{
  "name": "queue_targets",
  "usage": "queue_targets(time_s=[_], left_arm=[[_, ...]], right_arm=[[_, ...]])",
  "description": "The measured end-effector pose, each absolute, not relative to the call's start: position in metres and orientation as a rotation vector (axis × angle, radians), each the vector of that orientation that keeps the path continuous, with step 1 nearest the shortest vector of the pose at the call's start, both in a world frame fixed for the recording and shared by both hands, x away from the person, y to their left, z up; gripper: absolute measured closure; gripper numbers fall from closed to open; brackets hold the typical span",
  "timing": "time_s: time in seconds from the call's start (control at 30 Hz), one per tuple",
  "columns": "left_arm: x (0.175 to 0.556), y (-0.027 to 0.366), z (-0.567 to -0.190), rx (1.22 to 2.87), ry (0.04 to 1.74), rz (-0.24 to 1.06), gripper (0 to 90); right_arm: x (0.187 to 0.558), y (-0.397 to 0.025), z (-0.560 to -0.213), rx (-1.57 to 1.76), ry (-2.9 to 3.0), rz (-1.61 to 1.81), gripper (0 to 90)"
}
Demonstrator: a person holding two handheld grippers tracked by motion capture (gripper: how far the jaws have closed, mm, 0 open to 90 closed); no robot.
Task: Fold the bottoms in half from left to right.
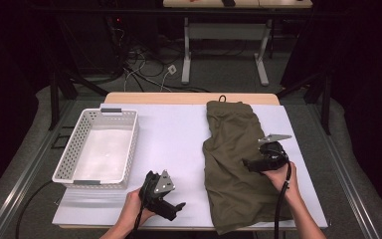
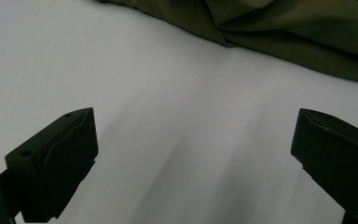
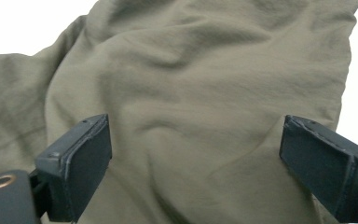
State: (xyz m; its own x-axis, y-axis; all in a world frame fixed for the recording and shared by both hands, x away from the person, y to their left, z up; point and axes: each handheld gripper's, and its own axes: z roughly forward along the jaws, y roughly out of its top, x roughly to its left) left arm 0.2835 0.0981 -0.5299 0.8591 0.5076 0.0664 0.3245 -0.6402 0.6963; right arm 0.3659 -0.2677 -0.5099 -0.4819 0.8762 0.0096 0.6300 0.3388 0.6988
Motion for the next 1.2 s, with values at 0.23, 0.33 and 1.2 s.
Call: queue_targets(time_s=[0.23, 0.33, 1.2], left_arm=[[0.3, 0.091, -0.527, 2.3, 0.641, 0.325, 0.3], [0.309, 0.087, -0.524, 2.289, 0.669, 0.328, 0.0], [0.36, 0.002, -0.536, 2.296, 0.807, 0.066, 0.4]], right_arm=[[0.371, -0.272, -0.51, 1.345, 2.236, 0.911, 7.1], [0.374, -0.272, -0.51, 1.346, 2.242, 0.908, 5.1], [0.405, -0.308, -0.547, 1.564, 2.229, 0.68, 21.7]])
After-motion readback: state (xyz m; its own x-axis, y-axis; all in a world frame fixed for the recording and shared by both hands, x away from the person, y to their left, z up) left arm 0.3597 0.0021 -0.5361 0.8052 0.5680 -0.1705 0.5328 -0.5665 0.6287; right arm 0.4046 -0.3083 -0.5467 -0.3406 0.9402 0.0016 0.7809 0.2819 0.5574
